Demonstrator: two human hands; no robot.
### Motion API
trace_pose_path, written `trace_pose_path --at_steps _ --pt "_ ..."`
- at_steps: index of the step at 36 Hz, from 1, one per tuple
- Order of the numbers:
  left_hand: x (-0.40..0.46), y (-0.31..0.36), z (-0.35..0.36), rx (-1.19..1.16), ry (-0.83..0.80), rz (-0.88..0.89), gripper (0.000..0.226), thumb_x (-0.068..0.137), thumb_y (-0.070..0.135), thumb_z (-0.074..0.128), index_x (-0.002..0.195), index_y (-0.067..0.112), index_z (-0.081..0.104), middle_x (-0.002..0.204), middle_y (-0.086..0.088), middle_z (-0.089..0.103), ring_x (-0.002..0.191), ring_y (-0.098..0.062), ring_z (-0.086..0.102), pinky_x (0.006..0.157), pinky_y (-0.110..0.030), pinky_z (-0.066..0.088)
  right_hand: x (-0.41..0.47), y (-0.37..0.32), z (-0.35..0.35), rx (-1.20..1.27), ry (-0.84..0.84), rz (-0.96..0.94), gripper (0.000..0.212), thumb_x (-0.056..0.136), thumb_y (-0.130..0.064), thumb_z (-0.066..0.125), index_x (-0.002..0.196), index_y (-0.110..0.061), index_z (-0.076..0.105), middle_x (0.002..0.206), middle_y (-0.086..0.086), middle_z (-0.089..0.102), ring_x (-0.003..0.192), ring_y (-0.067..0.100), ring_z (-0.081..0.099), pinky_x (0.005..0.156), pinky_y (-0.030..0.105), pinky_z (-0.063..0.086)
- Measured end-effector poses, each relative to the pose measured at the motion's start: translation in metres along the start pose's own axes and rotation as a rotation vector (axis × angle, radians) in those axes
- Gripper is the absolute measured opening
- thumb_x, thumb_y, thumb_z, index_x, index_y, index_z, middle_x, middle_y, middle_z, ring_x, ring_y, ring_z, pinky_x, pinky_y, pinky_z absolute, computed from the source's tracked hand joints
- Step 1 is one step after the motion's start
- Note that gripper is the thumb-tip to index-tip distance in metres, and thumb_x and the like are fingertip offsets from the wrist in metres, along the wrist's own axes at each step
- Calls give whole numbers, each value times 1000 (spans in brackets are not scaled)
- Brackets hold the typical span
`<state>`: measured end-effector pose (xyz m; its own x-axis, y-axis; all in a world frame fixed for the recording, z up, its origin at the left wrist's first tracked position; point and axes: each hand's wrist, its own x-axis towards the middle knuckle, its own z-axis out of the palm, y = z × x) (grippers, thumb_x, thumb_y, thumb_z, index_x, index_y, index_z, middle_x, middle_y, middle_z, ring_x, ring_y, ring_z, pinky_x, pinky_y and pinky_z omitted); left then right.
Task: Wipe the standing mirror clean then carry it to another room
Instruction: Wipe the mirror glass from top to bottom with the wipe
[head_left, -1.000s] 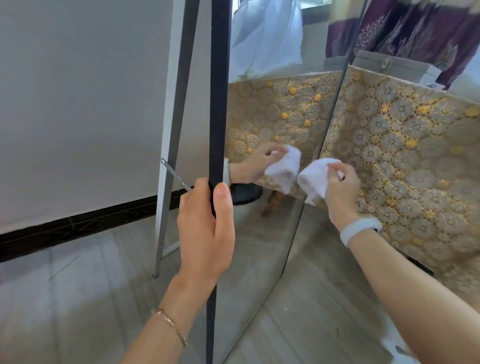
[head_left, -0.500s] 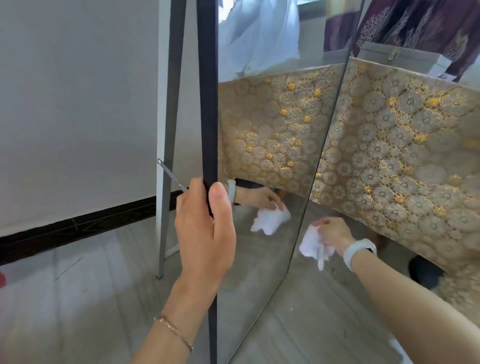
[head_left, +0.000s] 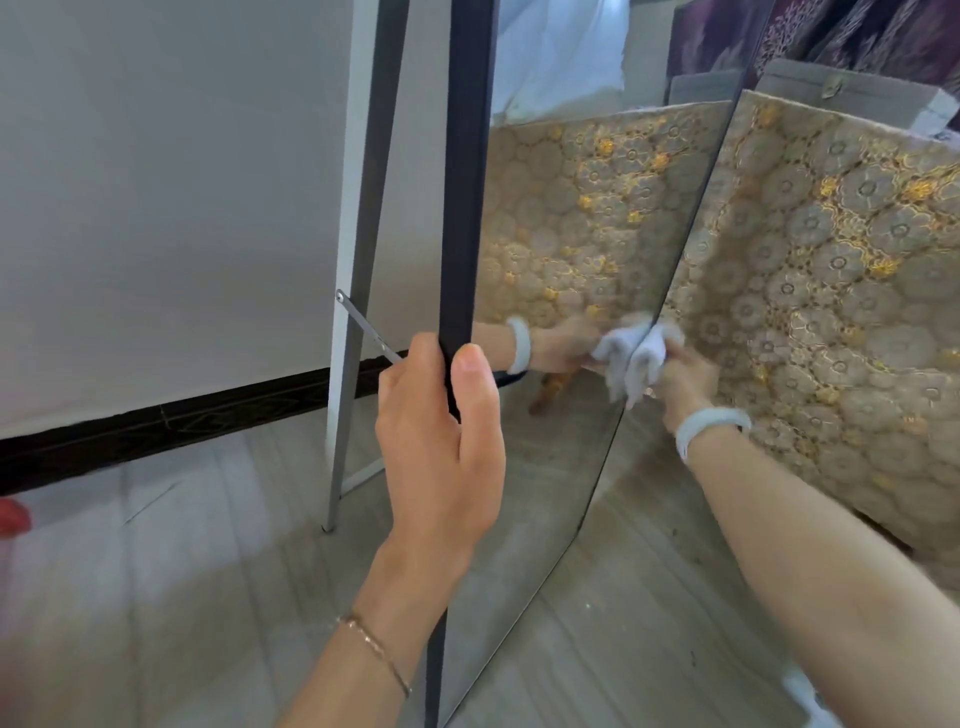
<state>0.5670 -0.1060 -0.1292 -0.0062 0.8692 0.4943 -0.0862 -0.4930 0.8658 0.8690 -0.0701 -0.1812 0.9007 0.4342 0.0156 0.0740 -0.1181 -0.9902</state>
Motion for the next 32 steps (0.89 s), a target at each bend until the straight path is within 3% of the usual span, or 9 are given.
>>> trace_pose_path --at_steps 4,7,9,11,14,18,23,28,32 --pt "-3 -11 0 13 35 85 23 85 42 24 64 36 29 59 19 44 60 -14 34 60 -28 30 -54 75 -14 -912 -283 159 32 93 -14 41 123 -12 52 131 1 53 122 19 51 98 25 43" --pt "-4 -19 2 69 24 159 25 90 33 22 83 34 46 72 20 49 69 -7 43 69 -33 38 -72 89 -21 -744 -334 342 29 86 -5 45 65 -21 56 89 5 62 93 17 57 67 15 48" --pt "-11 -20 3 68 -6 160 41 92 26 22 122 15 48 104 6 56 95 -13 49 89 -33 41 -75 99 -30 -577 -259 231 27 85 -2 52 69 -21 63 91 10 62 88 19 55 58 16 47" --pt "-20 -22 3 111 -4 159 50 93 21 24 142 8 23 134 -8 40 123 -11 36 106 -21 30 -71 95 -36 -447 -177 178 26 84 2 52 77 -17 68 98 10 60 94 25 56 72 25 47" --pt "-36 -26 6 220 -33 215 59 92 19 29 145 9 6 147 -5 12 140 -16 13 118 -28 13 -78 75 -41 -593 -300 75 23 86 -1 49 89 -12 69 100 9 60 95 24 54 75 28 42" --pt "-63 -34 9 468 -149 500 63 86 21 38 140 18 7 154 -10 -8 145 -25 -6 115 -53 -4 -88 56 -50 -745 -399 -2 18 85 -6 52 75 -8 67 92 12 64 86 23 55 56 23 40" --pt "-99 -39 15 495 -344 711 60 79 17 46 136 13 30 150 -8 19 145 -21 6 116 -52 0 -109 32 -62 -1227 -644 -101 37 89 -25 47 77 7 60 96 25 65 75 31 53 64 35 39" --pt "-118 -79 20 461 -814 369 72 82 32 52 142 15 16 152 -4 17 141 -23 19 112 -47 29 -134 -3 -73 -1135 -970 109 48 81 -38 58 101 6 60 80 14 58 71 22 52 65 31 42" --pt "-124 -98 16 444 -1084 39 99 77 54 60 140 34 -14 156 5 -7 143 -14 10 115 -33 21 -149 -19 -80 -691 -1118 343 28 89 -7 52 108 14 55 93 18 61 85 24 59 71 22 54"
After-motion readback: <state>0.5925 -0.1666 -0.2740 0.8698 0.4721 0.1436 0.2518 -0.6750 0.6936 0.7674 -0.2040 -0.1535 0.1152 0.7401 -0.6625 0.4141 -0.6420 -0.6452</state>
